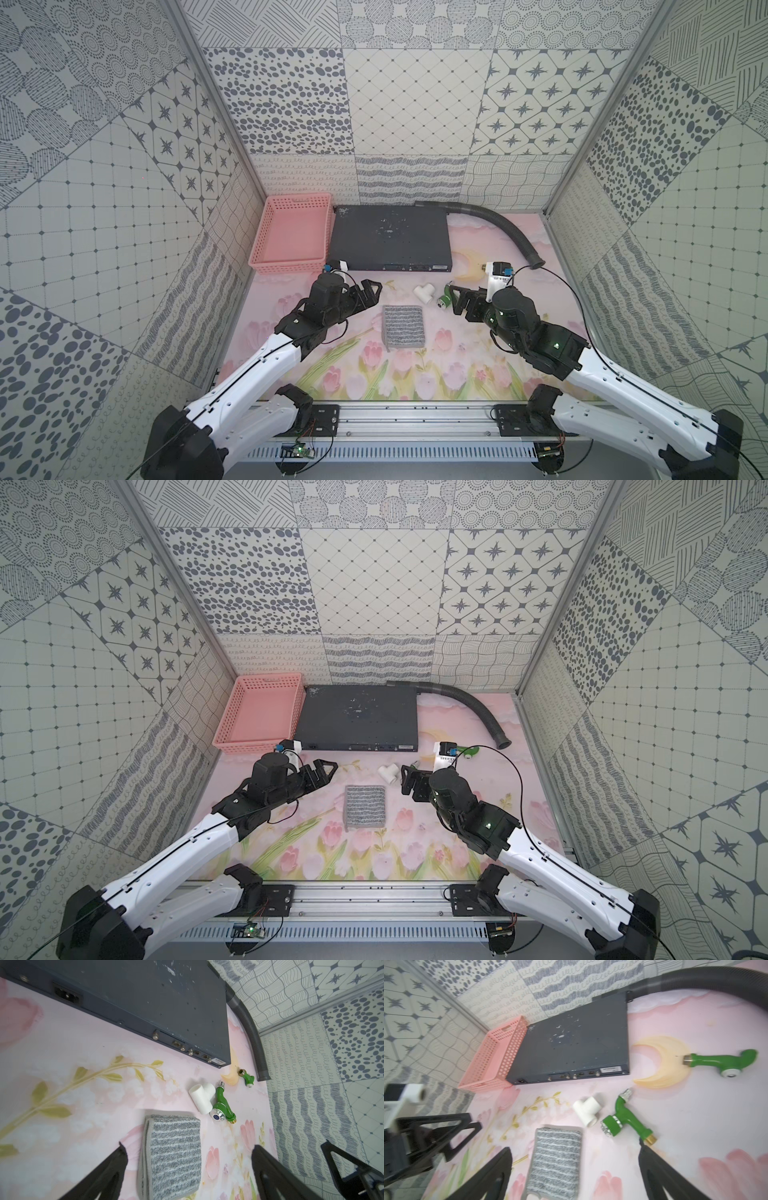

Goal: Fold the square dishcloth
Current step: Reset both arms

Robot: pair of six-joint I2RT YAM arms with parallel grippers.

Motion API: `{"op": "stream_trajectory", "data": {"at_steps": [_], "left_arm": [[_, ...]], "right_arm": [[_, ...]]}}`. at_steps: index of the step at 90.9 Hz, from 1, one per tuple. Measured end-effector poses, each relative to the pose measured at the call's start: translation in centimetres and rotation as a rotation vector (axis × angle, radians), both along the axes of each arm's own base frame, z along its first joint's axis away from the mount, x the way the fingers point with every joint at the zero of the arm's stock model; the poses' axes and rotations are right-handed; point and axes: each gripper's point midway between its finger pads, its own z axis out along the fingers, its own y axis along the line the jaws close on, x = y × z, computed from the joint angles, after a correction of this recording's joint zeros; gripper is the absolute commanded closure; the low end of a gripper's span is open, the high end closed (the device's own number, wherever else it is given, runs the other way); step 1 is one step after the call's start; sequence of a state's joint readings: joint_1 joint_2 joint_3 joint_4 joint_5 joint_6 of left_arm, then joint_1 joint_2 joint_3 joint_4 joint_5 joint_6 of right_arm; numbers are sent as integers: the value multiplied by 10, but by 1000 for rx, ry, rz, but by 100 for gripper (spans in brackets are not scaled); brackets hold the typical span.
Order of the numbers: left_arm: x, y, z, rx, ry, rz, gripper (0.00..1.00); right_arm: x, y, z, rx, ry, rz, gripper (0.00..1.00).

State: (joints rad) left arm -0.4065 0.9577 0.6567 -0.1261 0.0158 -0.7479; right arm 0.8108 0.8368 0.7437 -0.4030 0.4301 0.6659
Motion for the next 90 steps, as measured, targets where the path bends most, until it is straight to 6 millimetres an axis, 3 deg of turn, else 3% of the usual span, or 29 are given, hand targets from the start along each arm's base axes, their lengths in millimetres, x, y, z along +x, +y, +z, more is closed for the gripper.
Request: {"op": "stream_trajectory", "data": {"at_steps": [23,41,56,74,90], "left_arm": [[-12,50,6,151,-76,174,1],[-15,86,-17,275,-48,300,1],[-17,112,-38,357,-6,383,1],[-16,138,-51,407,18,452,1],[-15,157,-59,427,29,503,1]], "right_arm": [[24,-75,-6,-140,33,-224,3],[37,-115,-11,-217,62,-349,3],[47,-152,-27,-312,123,-467,3],[57,-183,-35,-353,135,-547,3],[64,-194,-50,-352,106,-550,3]]}}
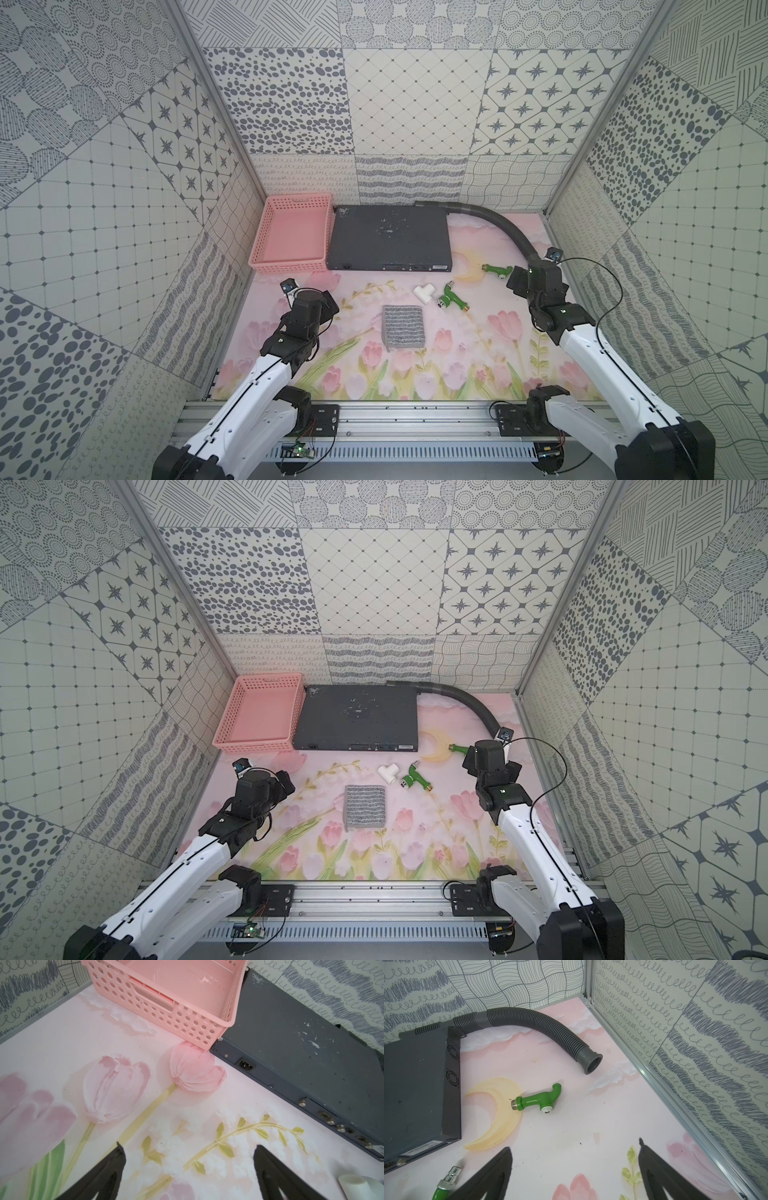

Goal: Fold the square dishcloth
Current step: Reset both arms

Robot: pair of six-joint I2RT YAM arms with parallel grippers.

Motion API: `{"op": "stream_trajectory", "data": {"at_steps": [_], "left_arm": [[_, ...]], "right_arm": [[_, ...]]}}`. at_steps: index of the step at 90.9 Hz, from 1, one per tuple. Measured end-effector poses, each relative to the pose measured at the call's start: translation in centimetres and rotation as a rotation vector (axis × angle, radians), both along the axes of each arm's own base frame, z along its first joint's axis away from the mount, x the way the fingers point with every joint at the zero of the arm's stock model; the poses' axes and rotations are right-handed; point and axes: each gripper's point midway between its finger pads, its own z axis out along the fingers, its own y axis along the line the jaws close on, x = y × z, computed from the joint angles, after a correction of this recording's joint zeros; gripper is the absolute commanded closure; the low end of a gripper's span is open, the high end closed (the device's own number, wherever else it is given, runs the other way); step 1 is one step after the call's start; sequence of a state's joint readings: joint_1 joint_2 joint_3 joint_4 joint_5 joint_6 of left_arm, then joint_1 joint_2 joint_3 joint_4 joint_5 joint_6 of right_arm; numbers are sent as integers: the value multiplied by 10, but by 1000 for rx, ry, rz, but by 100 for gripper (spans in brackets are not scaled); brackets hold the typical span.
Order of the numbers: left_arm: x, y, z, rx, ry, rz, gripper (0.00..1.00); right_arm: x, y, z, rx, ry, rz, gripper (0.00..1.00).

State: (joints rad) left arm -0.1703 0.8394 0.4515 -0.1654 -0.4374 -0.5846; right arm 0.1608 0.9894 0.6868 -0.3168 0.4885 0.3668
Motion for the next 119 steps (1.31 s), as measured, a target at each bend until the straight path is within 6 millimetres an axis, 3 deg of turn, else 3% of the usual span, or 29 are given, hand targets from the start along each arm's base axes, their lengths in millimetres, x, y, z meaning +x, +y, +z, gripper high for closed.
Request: {"op": "stream_trajectory", "data": {"at_steps": [34,92,119], "left_arm": [[6,24,-17,-14,10,50,1],[22,39,-19,4,-78,-2,1],[30,34,-18,15,-113,-50,1]], "right_arm": [[5,16,-59,-85,-72,188,3],[49,42,-76,-96,-188,374,3],[65,34,-103,-54,-196,412,3]]}}
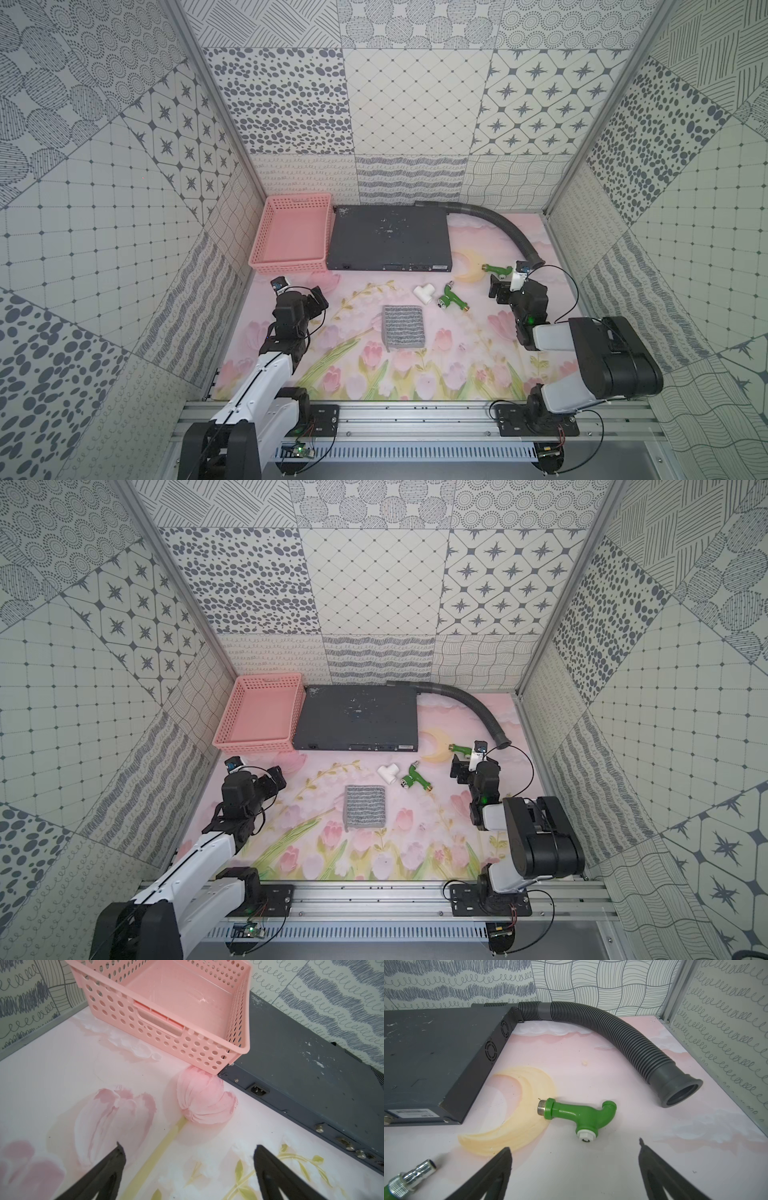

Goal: Fold the square dishcloth
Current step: Reset both arms

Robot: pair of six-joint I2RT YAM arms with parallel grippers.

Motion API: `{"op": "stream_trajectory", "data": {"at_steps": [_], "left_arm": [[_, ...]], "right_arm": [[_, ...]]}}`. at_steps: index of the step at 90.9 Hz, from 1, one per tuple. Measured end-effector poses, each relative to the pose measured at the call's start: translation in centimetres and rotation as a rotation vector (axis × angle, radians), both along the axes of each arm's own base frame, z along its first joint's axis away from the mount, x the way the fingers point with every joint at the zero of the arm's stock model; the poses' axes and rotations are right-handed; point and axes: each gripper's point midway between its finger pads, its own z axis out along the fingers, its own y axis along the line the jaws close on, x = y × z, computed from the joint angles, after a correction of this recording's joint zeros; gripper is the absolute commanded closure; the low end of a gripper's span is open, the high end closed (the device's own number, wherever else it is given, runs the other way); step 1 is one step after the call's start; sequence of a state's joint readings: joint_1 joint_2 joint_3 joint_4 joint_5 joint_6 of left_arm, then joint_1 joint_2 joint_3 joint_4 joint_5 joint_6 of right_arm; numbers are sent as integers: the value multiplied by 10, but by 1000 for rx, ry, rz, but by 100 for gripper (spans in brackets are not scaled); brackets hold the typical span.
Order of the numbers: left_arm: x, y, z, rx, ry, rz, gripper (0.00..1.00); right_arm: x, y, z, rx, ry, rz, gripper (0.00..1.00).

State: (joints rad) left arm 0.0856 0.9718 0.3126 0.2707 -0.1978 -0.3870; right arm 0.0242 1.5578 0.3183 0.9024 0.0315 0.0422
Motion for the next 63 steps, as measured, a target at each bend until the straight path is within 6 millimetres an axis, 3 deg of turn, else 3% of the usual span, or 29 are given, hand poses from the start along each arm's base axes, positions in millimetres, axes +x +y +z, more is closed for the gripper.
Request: {"op": "stream_trajectory", "data": {"at_steps": [33,63], "left_arm": [[11,-7,-5,39,-56,-73,1],[28,-16,-33,65,-54,-151,1]], "right_arm": [[9,-5,12,45,-44,-7,3],[10,-6,14,45,-47,-10,3]]}}
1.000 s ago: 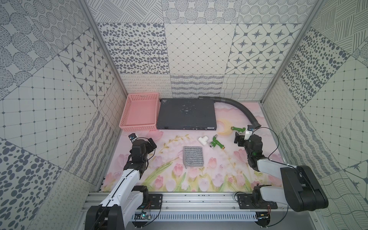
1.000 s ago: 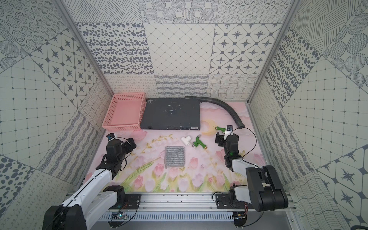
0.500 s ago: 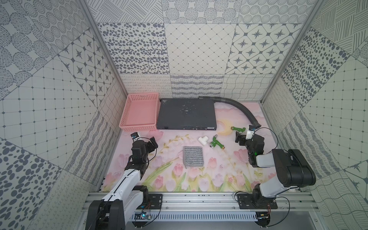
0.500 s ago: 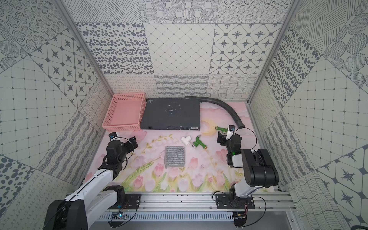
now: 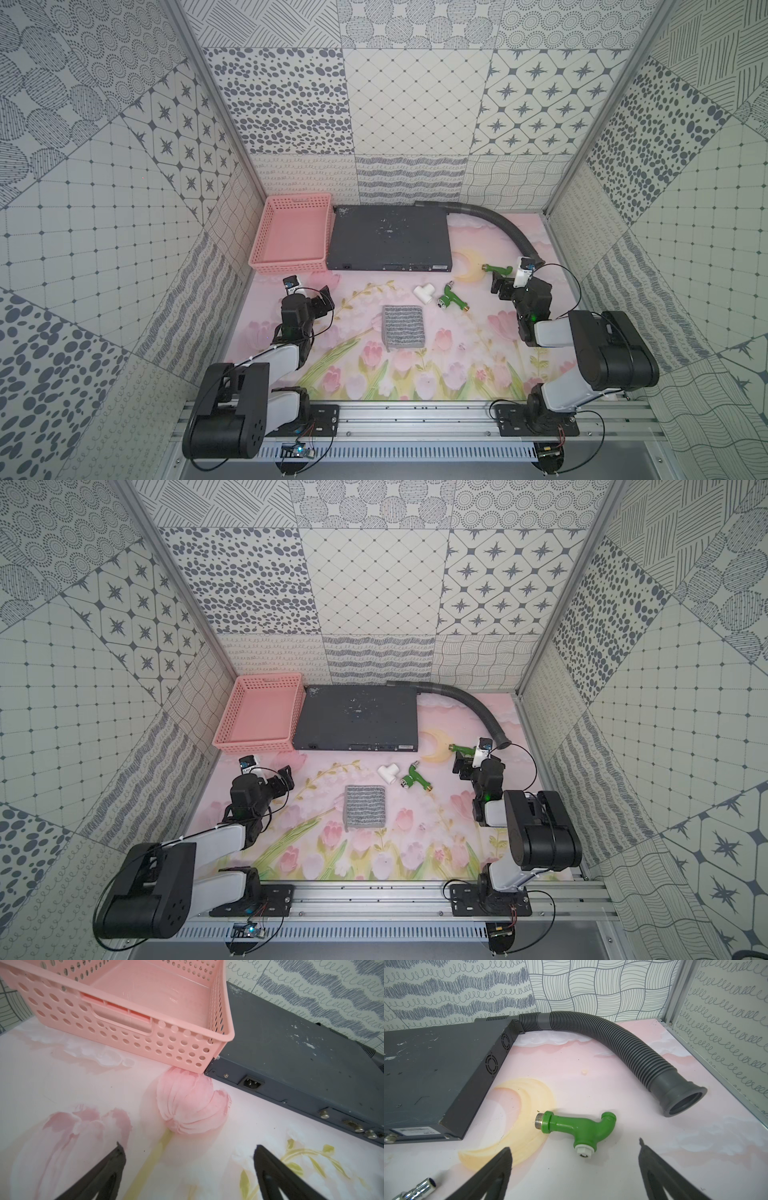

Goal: Fold the square dishcloth
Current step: Reset both arms

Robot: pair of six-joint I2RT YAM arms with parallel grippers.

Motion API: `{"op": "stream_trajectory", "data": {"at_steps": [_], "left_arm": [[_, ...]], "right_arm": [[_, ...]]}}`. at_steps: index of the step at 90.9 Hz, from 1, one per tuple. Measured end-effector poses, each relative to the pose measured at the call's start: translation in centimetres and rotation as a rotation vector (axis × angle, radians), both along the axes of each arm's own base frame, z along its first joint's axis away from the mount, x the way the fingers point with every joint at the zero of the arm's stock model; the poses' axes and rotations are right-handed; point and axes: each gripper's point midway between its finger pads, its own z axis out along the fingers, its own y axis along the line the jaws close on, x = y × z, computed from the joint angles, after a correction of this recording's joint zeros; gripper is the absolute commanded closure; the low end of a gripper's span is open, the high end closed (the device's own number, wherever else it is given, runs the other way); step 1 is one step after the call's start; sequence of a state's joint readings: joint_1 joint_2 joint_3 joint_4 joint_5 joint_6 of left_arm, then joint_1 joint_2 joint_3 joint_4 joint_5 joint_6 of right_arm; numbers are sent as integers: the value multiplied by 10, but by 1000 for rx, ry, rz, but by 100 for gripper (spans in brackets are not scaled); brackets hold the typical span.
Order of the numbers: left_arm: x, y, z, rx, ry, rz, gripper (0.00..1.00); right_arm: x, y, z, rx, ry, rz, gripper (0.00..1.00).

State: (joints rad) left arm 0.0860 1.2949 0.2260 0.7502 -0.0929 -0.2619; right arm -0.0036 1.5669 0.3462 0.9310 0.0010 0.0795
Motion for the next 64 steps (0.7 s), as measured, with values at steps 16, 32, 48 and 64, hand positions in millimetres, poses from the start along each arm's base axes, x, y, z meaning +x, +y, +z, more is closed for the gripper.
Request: {"op": "stream_trajectory", "data": {"at_steps": [16,32,48,64], "left_arm": [[9,-10,-10,3,-9,-67,1],[18,-26,-18,22,-16,-154,1],[32,-44,-13,55,-36,-245,1],[48,-59,1,78,-68,-335,1]], "right_arm": [[0,0,0,0,1,0,3],[0,0,-1,0,3,0,3],[0,0,-1,0,5,0,3],[0,0,-1,0,6,0,3]]}}
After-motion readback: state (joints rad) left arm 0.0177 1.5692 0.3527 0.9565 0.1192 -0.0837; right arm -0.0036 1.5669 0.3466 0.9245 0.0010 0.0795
